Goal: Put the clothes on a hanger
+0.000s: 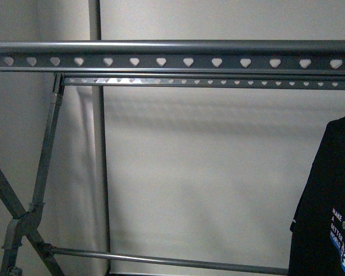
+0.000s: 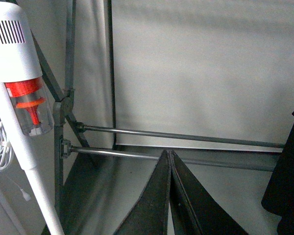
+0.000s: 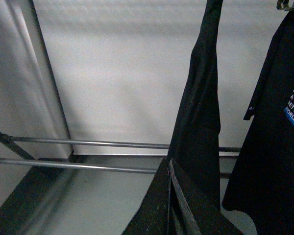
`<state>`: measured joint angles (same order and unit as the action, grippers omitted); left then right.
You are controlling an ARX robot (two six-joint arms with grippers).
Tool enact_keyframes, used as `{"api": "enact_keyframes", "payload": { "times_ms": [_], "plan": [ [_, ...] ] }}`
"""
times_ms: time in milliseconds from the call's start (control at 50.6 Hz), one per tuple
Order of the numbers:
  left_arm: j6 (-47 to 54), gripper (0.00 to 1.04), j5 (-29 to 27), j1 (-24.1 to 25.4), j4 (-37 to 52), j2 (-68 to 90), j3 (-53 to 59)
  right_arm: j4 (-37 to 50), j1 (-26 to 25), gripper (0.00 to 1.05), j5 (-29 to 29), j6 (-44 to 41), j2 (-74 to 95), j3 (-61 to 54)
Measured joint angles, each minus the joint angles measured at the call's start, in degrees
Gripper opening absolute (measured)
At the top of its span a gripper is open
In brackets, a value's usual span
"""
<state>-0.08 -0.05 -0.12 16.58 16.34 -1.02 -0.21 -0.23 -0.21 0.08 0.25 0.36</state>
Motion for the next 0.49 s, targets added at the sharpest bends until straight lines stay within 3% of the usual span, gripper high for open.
{"api": "enact_keyframes", "payload": {
  "times_ms": [494],
  "plan": [
    [-0.02, 0.04, -0.09, 0.00, -8.81, -8.41, -0.02, 0.00, 0.00, 0.02, 0.00, -0.02, 0.00, 0.00]
  ]
}}
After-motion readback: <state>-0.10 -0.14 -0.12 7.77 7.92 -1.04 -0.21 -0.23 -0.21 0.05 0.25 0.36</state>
